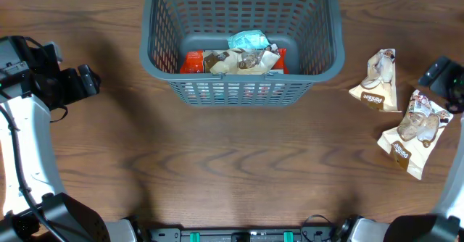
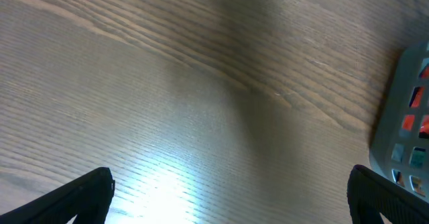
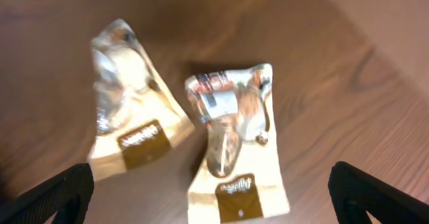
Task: Pack container
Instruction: 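Move the right gripper back to the remaining Pantree bags and grasp one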
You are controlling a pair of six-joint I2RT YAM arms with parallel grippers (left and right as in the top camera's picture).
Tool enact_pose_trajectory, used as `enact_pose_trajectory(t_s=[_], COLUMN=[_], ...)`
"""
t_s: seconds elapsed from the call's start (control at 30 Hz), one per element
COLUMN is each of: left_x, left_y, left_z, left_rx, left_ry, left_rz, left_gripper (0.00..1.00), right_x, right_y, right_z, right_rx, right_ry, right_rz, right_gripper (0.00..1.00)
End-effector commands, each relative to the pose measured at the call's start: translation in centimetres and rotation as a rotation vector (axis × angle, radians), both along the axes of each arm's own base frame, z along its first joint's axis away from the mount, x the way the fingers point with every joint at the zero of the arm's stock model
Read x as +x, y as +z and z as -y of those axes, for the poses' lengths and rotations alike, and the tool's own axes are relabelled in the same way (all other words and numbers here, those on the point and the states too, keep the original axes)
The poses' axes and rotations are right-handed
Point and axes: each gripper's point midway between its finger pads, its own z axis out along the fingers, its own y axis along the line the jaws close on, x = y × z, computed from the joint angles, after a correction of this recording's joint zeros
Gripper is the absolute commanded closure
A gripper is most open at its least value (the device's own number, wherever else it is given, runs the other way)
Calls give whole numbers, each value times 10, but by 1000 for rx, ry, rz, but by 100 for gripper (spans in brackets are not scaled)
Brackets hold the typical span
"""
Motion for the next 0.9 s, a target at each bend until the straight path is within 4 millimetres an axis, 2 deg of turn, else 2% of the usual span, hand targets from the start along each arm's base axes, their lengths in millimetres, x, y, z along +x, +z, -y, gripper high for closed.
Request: enact_pose_trajectory(t_s=[0.0, 0.17, 0.27, 0.4, 0.63, 0.87], left_x=[0, 0, 0, -1, 1, 1], left_y=[2, 2, 2, 1, 1, 1], left_z=[2, 2, 2, 4, 10, 10], left_rx=[6, 5, 5, 3, 3, 3], left_ry=[-15, -15, -15, -19, -38, -38], left_rz=[4, 4, 4, -1, -2, -2], left_gripper=[1, 1, 2, 1, 1, 1], right_x=[-7, -11, -9, -3, 2, 2], right_y=[-47, -101, -120, -135, -149, -180], right_z=[0, 0, 1, 6, 19, 25], right_rx=[110, 119, 106, 70, 33, 77], right_ry=[-49, -25, 3, 40, 47, 36], right_rz=[-32, -88, -96, -78, -30, -45], right_gripper=[1, 1, 1, 1, 1, 1])
